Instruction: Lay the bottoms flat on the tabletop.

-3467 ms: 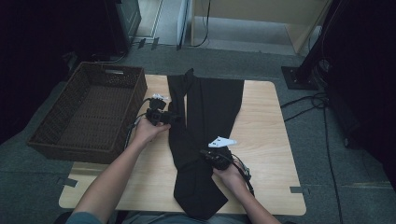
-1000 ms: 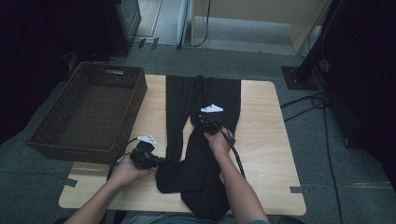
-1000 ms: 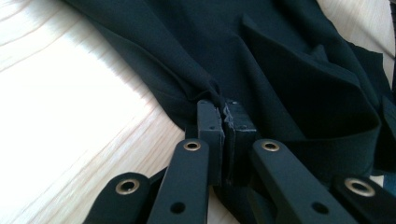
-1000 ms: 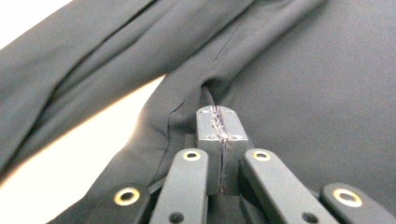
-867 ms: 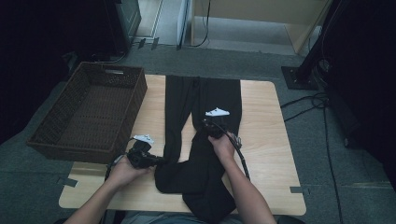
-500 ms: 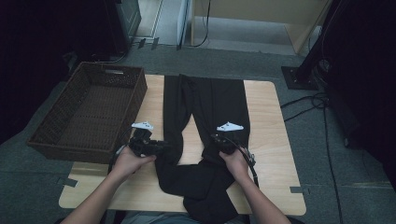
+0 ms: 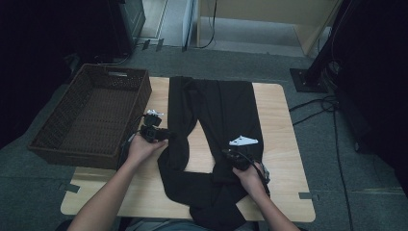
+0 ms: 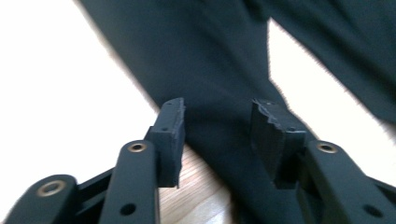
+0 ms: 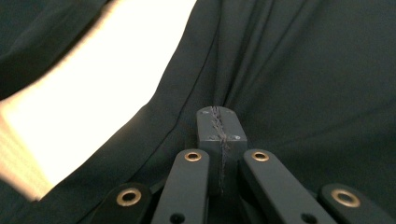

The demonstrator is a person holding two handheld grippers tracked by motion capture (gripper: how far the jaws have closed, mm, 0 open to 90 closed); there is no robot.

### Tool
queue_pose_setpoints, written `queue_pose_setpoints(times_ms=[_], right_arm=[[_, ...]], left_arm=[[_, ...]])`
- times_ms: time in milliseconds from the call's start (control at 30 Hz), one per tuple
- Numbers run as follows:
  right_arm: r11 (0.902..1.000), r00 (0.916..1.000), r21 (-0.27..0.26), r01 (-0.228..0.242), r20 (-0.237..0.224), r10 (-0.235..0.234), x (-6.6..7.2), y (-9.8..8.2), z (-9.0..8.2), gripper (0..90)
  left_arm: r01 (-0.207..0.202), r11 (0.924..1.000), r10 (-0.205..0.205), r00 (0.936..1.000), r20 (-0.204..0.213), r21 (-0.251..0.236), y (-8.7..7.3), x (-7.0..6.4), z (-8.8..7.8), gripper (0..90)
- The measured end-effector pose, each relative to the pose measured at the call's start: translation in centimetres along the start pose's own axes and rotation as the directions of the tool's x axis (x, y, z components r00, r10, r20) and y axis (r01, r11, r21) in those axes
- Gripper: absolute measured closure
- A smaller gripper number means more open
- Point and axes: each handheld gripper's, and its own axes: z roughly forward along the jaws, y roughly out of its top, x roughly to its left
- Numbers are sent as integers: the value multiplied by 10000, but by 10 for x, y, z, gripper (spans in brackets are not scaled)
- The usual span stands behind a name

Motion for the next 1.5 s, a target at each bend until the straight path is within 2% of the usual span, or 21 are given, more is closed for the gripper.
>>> queue_pose_setpoints(times_ms=[100,200,267,333,467,533,600,667,767,867,933,1033,1100,1200,1233,1267,1333,1367,1400,1433,1500], right_arm=[[9996,9996,75,-273,-89,274,-1,-6,-8,900],[9995,9995,238,-189,-245,195,5,-14,-15,900],[9990,9990,429,-104,-421,122,10,-19,-21,900],[9975,9974,691,-162,-688,209,13,-22,-26,900],[9971,9957,758,-83,-910,152,15,-22,-32,887],[9973,9950,722,-147,-979,217,14,-17,-30,893],[9964,9962,852,36,-874,39,13,-14,-25,898],[9961,9958,878,14,-908,66,13,-16,-21,900],[9962,9961,856,135,-886,-59,13,-16,-20,900],[9970,9958,751,160,-908,-91,14,-16,-18,899],[9976,9961,655,235,-862,-178,14,-15,-17,899],[9981,9961,507,349,-832,-306,15,-13,-13,899],[9983,9962,418,398,-788,-364,16,-13,-12,900],[9980,9956,375,506,-804,-475,15,-13,-12,900],[9981,9955,364,506,-822,-475,15,-13,-12,900],[9980,9956,371,509,-810,-478,15,-13,-12,900],[9977,9954,386,563,-793,-531,16,-13,-12,900],[9976,9955,375,576,-780,-546,16,-13,-12,900],[9977,9956,378,565,-766,-535,16,-13,-12,899],[9977,9956,373,572,-758,-543,16,-13,-12,900],[9978,9957,363,563,-754,-534,17,-13,-12,900]], left_arm=[[168,9998,-162,9990,424,-125,-1,1,3,721],[-83,9999,76,9970,771,99,-3,-3,7,900],[-310,9994,288,9932,1132,179,-7,-7,7,900],[-806,9963,753,9863,1469,308,-12,-14,3,900],[-1802,9812,1664,9713,1701,689,-28,-25,-4,900],[-1563,9859,1440,9741,1746,591,-34,-23,-7,900],[-1394,9889,1305,9803,1485,512,-34,-19,-10,900],[-823,9966,807,9853,1508,41,-27,-15,-14,900],[-196,9998,207,9929,1174,-105,-14,-10,-12,713],[-17,10000,17,9965,830,-4,-7,-5,-4,629],[14,10000,-19,9978,663,90,-4,-3,1,628],[277,9996,-275,9967,763,-18,-1,-2,10,775],[293,9995,-308,9923,1201,142,0,-5,15,900],[-545,9984,506,9830,1766,177,1,-20,17,900],[-596,9982,585,9788,1961,-4,1,-22,13,900],[-548,9983,572,9800,1908,-179,2,-21,9,900],[-303,9988,351,9906,1322,-385,5,-18,0,900],[-218,9985,276,9924,1196,-492,7,-17,-3,900],[-163,9986,227,9915,1284,-509,9,-17,-4,899],[-175,9990,236,9884,1502,-423,12,-18,-4,854],[-453,9986,491,9865,1559,-278,19,-26,0,734]])
